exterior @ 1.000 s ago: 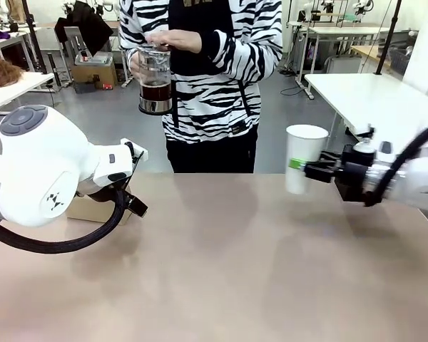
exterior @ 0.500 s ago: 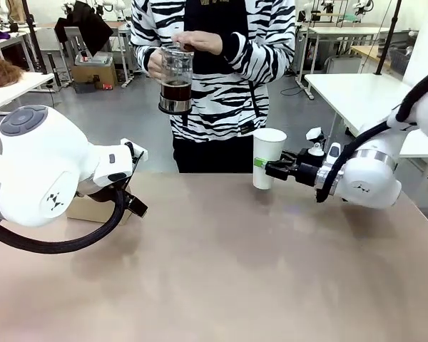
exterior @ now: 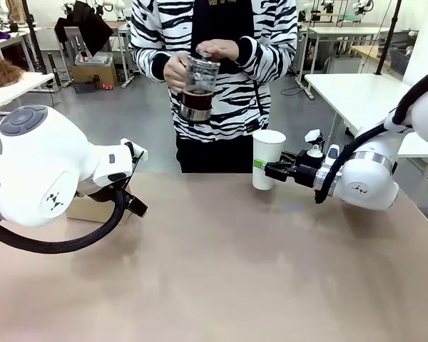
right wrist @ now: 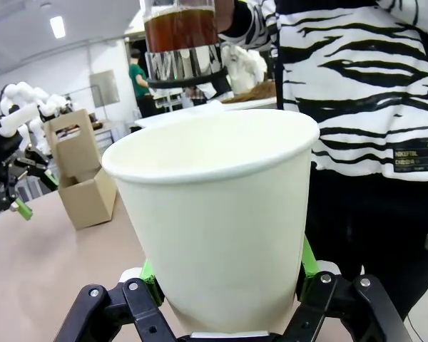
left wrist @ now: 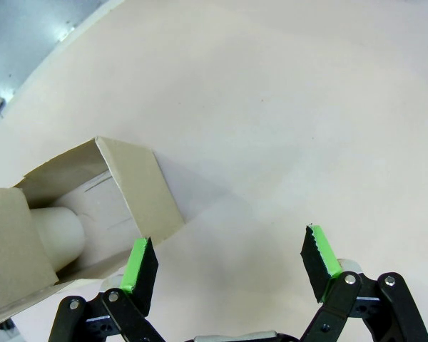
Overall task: Pour a drink into a cup and package it in a carrier.
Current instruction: When a person places the Paper Cup Lid on the 600 ml Paper Cup , lift the 600 ml Paper Cup.
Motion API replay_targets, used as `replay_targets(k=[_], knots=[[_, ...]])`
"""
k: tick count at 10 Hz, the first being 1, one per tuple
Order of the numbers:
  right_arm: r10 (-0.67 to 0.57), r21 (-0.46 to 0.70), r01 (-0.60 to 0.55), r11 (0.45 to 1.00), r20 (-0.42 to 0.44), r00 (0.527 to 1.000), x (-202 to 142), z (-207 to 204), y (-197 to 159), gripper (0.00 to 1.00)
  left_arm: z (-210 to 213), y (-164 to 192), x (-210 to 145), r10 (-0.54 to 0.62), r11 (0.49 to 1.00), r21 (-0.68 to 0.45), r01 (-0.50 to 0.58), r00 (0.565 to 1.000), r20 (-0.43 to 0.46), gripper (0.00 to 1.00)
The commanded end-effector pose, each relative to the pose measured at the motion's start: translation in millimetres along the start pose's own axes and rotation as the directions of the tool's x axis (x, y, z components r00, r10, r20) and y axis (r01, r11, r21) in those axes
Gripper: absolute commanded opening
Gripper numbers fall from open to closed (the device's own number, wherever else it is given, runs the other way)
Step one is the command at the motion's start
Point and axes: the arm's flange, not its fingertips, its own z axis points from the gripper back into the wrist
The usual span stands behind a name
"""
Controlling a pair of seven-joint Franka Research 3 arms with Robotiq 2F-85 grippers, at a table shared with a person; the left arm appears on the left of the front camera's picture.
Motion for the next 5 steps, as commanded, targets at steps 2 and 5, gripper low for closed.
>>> replay_targets(k=[2,5], knots=[[-0.005,0.004,0.005,1.0,-0.002,1.0,4.6,1.3,4.2,0.8,0.6,0.0,0.0,0.0,1.0,-0.002,0.0,1.0,0.002,1.0],[-0.005,0.004,0.005,1.0,-0.002,1.0,4.6,1.3,4.2,0.8,0.6,0.0,0.0,0.0,1.0,-0.002,0.0,1.0,0.002,1.0]])
